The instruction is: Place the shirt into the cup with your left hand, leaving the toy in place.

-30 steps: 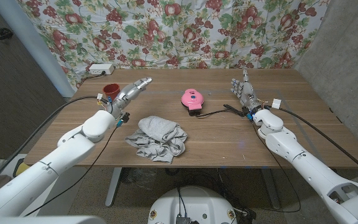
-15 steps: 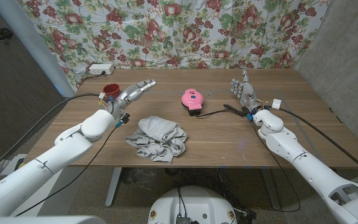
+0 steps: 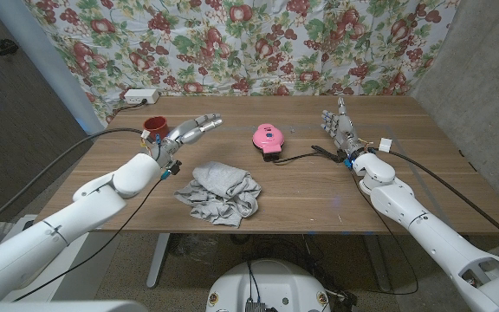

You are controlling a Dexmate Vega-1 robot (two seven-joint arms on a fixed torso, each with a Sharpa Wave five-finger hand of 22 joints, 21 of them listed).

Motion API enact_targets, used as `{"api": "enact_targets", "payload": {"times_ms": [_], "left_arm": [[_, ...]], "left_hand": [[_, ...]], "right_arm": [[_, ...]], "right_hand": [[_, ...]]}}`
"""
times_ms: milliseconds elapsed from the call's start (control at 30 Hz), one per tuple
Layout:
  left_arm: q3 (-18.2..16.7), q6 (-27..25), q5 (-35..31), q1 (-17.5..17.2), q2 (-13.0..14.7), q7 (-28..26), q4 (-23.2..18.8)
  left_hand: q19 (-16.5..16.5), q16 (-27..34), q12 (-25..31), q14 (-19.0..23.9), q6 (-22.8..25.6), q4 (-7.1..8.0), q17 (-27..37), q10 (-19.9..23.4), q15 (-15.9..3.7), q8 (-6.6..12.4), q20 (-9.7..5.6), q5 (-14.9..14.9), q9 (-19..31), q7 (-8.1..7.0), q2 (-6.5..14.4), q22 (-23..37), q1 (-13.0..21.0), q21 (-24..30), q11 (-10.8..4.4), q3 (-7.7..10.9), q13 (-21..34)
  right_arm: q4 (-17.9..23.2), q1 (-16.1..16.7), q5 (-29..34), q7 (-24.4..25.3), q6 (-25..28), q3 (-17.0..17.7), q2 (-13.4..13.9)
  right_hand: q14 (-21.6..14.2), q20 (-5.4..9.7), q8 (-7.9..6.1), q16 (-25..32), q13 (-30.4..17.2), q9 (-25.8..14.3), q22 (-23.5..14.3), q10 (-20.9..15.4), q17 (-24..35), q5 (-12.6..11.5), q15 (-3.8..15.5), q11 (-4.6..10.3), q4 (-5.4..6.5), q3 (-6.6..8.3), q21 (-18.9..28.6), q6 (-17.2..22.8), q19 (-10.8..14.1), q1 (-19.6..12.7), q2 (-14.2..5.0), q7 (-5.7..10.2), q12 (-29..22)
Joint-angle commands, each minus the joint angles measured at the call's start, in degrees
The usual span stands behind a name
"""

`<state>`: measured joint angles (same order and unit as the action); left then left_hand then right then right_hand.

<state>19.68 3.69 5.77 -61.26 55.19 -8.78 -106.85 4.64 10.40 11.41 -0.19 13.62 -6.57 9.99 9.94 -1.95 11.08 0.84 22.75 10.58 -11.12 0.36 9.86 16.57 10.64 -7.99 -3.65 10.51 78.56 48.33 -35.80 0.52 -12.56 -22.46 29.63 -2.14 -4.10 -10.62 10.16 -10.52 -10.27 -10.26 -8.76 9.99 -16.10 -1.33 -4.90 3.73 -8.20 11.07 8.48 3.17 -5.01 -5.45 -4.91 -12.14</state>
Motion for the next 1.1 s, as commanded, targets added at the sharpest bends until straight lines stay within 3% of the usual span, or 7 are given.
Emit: {"api": "enact_targets", "payload": {"times_ms": [33, 500, 733, 1100], "left_arm": [[1.13, -1.13, -3.60, -0.71, 2.27, -3.31, -1.88], [1.44, -3.70, -7.79, -1.70, 6.85, -5.66, -4.69], [1.91, -5.04, -11.54, -3.21, 6.28, -11.72, -5.53], [2.75, -8.47, -14.02, -3.34, 8.63, -12.30, -7.24]], "left_hand": [[0.27, -0.02, -0.15, -0.31, 0.38, -0.44, 0.26, 0.03, -4.29, 0.26, -0.40, 0.54, 0.17, -0.69, 0.07, 0.20, 0.99, 0.55, -0.40, -0.03, 0.26], [0.47, 0.08, -0.13, -0.37, -0.08, -0.65, 0.26, -0.09, -4.94, 0.08, -0.87, 0.95, 0.18, -1.25, -0.08, 0.19, 1.37, 0.58, -0.54, -0.06, 0.27], [1.82, 0.68, 0.78, 1.27, -0.11, -1.05, 0.26, 2.26, -6.67, 0.15, -1.95, 2.06, 0.23, -1.45, -0.48, 0.18, 2.17, 0.91, -0.78, -0.15, 0.30], [1.87, 0.49, 0.49, 1.03, -1.51, -1.23, 0.28, 1.76, -7.11, -0.31, -2.48, 2.79, 0.25, -1.45, -0.81, 0.17, 2.56, 0.78, -1.06, -0.28, 0.31]], "right_arm": [[-0.10, 0.09, -0.14, -0.11, 0.00, 0.13, 0.13], [-0.80, -0.21, 0.02, -0.54, -1.06, 0.29, 0.01], [-1.13, -0.40, -0.14, -1.13, -1.19, 0.22, -0.04], [-0.50, 0.20, -0.36, -1.34, -1.13, 0.50, 0.54]], "right_hand": [[-0.02, 0.32, -0.30, 0.30, -0.15, -0.29, -0.12, 0.05, 0.24, 0.05, 0.33, -0.13, 0.11, 0.29, 0.19, 0.10, 0.06, -0.45, -0.23, 0.21, -0.05], [-0.02, 1.07, -0.28, 0.31, -0.15, -0.29, -0.11, 0.00, 0.23, 0.09, 0.39, -0.21, 0.08, 0.35, 0.30, 0.09, 0.31, -0.45, -0.18, 0.18, -0.07], [-0.22, 1.71, -0.33, 0.38, -0.14, -0.29, -0.08, -0.30, 0.22, 0.12, 0.54, -0.36, 0.04, 0.35, 0.40, 0.24, 0.69, -0.44, -0.04, 0.19, -0.18], [-0.11, 1.67, -0.36, 0.33, -0.14, -0.28, -0.07, -0.31, 0.22, 0.14, 0.64, -0.48, 0.02, 0.35, 0.25, 0.38, 0.36, -0.41, 0.05, 0.05, -0.17]]}}
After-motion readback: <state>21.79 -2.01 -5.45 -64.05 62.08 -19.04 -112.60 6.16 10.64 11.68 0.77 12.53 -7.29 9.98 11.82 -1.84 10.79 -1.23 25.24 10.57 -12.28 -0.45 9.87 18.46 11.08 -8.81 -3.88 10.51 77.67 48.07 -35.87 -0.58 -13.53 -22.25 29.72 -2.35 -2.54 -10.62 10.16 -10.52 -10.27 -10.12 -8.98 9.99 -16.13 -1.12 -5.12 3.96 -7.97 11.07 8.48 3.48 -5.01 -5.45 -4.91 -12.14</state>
